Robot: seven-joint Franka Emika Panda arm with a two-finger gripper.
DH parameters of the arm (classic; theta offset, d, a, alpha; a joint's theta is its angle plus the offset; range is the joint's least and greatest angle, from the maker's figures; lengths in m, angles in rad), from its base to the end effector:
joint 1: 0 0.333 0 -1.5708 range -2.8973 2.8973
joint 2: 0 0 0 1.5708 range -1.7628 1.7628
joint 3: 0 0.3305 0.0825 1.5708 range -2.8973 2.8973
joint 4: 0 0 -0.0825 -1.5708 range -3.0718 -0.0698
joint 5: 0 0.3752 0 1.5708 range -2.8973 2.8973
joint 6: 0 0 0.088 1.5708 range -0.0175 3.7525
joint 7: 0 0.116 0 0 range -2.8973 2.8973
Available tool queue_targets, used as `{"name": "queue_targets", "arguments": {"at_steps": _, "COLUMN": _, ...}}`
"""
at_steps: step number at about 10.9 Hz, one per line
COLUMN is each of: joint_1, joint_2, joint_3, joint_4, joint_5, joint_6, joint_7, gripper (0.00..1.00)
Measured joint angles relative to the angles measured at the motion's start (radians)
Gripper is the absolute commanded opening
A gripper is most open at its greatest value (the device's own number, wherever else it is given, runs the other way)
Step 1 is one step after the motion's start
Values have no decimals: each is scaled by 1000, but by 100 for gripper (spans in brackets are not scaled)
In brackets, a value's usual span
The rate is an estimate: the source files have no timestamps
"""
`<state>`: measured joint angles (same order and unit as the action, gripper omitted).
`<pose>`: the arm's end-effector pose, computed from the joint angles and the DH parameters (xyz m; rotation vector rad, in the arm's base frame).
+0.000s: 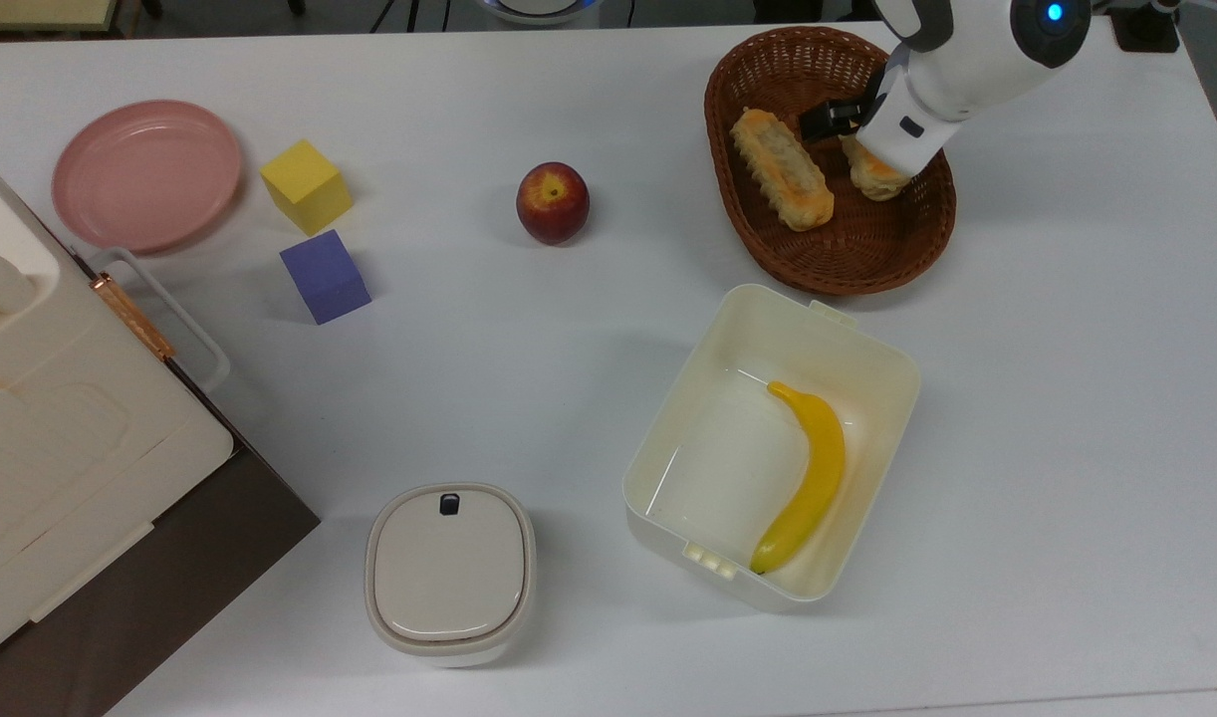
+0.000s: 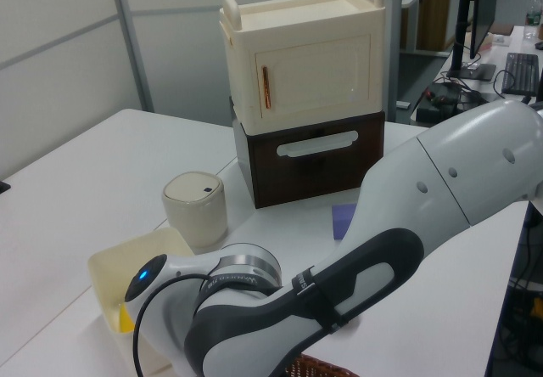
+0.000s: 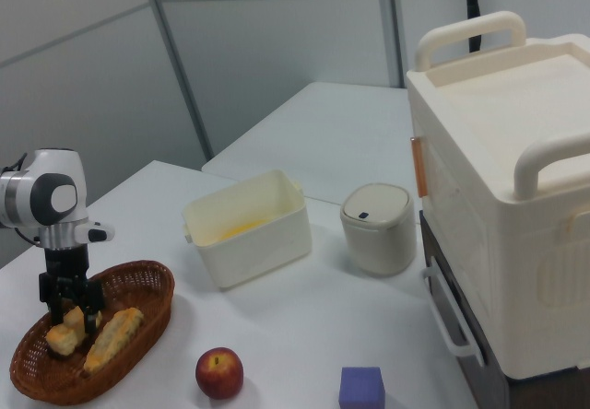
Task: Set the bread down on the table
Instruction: 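Lower the open gripper onto the shorter bread roll and close on it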
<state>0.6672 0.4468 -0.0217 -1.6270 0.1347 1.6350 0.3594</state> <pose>0.4827 0.3839 0.3452 2.9407 0.3658 -0.6662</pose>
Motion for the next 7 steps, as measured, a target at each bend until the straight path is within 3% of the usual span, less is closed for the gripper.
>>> {"name": "queue_targets", "arguments": {"at_steps": 7, "joint_1": 26, "joint_2": 8, "joint_3": 6, "joint_4": -1, "joint_5": 0, "joint_6": 33, "joint_7": 0, "gripper": 100}}
